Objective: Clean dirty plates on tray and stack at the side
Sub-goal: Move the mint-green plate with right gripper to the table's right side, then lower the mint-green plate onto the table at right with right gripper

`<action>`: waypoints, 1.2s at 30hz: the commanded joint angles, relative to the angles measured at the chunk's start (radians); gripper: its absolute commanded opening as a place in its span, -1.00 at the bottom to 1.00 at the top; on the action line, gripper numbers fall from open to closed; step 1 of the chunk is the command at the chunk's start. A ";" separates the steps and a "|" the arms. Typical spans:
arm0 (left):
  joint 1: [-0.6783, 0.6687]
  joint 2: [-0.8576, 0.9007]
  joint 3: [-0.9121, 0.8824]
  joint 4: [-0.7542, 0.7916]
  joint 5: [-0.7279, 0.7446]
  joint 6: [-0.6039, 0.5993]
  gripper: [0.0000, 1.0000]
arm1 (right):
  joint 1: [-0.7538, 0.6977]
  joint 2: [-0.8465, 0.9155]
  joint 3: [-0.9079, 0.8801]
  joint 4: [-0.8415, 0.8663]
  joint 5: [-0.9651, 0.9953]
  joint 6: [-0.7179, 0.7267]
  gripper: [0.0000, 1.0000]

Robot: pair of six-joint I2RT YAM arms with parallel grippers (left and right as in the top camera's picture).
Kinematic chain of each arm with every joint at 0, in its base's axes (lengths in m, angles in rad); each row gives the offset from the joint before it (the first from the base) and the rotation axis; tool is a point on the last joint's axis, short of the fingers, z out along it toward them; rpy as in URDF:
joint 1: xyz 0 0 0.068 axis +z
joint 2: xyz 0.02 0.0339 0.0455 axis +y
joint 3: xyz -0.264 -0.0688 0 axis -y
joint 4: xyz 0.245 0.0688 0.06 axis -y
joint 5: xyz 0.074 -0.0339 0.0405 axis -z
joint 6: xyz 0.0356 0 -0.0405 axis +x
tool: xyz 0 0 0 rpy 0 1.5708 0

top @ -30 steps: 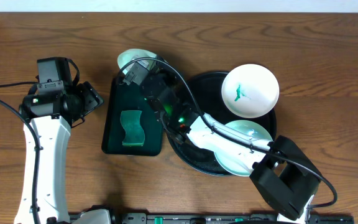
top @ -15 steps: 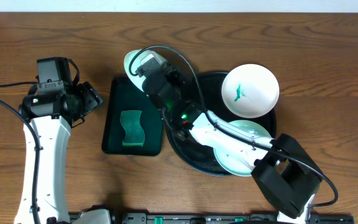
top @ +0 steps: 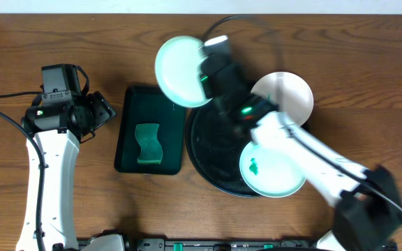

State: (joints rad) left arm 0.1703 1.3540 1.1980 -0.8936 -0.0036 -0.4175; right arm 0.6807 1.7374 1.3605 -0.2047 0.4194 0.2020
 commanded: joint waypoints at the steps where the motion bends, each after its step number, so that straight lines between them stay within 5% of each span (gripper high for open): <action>1: 0.004 -0.002 0.017 -0.003 -0.009 0.006 0.64 | -0.127 -0.100 0.019 -0.074 -0.270 0.215 -0.98; 20: 0.004 -0.002 0.017 -0.003 -0.009 0.006 0.64 | -0.916 -0.167 0.018 -0.579 -0.436 0.269 -0.97; 28: 0.004 -0.002 0.017 -0.003 -0.009 0.006 0.63 | -1.117 -0.166 -0.017 -0.640 -0.420 0.269 -0.97; 36: 0.004 -0.002 0.017 -0.003 -0.009 0.006 0.63 | -1.170 -0.166 -0.184 -0.507 -0.420 0.311 -0.97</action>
State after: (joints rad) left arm 0.1703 1.3540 1.1980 -0.8932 -0.0036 -0.4175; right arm -0.4805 1.5810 1.2324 -0.7395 0.0029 0.4717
